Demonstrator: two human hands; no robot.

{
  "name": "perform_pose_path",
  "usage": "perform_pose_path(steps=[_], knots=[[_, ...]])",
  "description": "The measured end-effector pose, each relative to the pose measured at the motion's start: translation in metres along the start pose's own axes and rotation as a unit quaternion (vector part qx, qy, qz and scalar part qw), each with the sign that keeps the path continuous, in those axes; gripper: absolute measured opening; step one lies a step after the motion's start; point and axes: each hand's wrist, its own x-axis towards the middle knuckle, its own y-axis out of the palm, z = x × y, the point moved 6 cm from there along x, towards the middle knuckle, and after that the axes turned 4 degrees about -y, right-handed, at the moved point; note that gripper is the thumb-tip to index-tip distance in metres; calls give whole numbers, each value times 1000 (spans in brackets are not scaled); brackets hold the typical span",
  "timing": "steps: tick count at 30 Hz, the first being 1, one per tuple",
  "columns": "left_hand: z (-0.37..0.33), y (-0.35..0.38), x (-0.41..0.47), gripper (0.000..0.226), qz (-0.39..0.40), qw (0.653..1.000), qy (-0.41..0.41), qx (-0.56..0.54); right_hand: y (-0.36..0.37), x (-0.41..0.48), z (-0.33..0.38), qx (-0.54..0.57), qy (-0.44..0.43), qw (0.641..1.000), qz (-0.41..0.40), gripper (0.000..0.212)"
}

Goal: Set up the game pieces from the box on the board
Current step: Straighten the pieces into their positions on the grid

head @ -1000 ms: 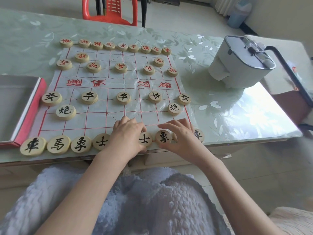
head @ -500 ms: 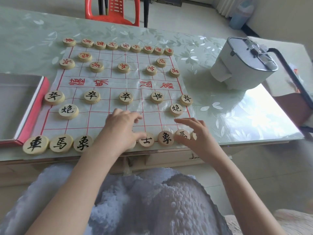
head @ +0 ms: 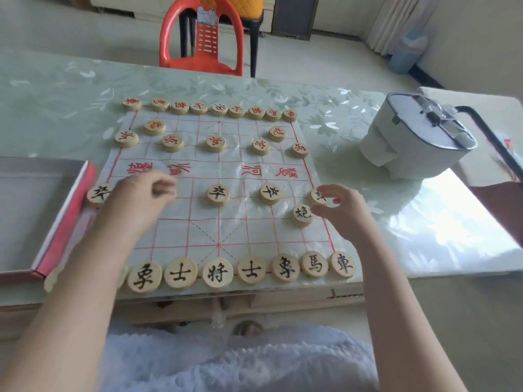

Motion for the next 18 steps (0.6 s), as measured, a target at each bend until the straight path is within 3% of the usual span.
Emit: perform_pose_path(steps=[5, 13, 18], knots=[[90, -53, -6, 20, -77, 989, -122, -33, 17, -17, 12, 14, -20, 999, -32, 44], [88, -48, -10, 27, -46, 994, -92, -43, 24, -26, 23, 37, -16, 999, -6, 34], [86, -37, -6, 48, -20, 996, -79, 27, 14, -24, 3, 17, 24, 999, -25, 41]])
